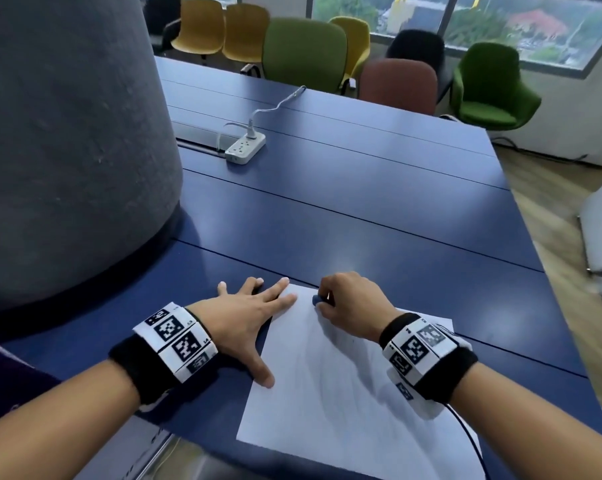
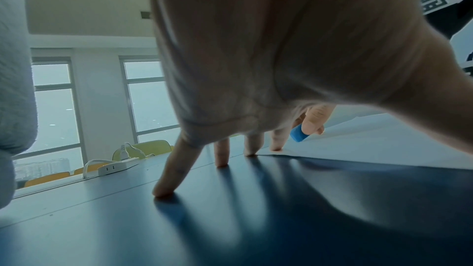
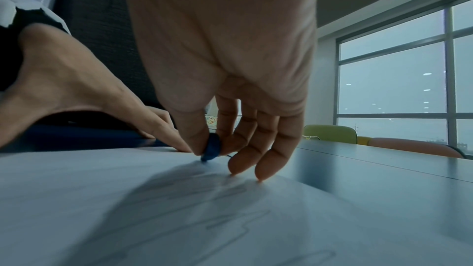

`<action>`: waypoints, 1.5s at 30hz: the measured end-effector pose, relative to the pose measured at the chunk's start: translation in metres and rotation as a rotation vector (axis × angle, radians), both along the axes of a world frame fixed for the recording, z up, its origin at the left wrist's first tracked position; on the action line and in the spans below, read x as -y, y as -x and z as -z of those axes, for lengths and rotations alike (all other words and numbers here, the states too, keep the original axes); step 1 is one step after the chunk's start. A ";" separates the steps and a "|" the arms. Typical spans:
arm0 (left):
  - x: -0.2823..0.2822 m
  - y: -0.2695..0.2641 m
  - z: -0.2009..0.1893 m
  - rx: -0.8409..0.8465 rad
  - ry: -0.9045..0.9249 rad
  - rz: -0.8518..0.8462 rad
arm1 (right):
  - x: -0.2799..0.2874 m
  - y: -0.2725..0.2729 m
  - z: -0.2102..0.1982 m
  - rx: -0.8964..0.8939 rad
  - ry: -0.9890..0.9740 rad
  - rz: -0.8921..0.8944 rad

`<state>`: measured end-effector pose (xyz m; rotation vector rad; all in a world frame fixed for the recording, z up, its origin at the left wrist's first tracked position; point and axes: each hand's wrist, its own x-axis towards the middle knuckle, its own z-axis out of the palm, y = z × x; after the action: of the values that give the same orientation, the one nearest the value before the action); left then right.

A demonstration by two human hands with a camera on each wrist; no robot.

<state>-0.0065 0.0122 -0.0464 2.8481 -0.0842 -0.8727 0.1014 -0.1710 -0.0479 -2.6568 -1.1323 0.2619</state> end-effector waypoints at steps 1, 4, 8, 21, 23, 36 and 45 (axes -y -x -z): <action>0.000 0.000 0.000 -0.005 -0.005 0.006 | 0.000 0.000 0.000 0.001 -0.002 -0.001; 0.001 0.000 -0.004 -0.034 -0.013 0.014 | 0.000 0.001 0.002 0.018 -0.018 0.000; 0.004 0.000 -0.007 -0.061 -0.029 0.045 | 0.004 0.011 0.005 0.019 -0.017 -0.046; 0.018 0.021 -0.004 -0.047 0.002 0.042 | 0.017 0.029 -0.001 -0.003 0.012 -0.083; 0.022 0.025 -0.004 -0.045 0.001 0.050 | 0.020 0.032 -0.002 0.036 0.007 -0.049; 0.031 0.033 -0.004 -0.034 0.006 0.034 | 0.031 0.055 -0.002 0.059 0.130 -0.202; 0.030 0.034 -0.001 -0.023 0.003 0.026 | 0.028 0.054 -0.004 -0.110 0.056 -0.207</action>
<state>-0.0407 -0.0174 -0.0455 2.8398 -0.1202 -0.9098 0.0478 -0.1986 -0.0440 -2.5367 -1.3832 0.4784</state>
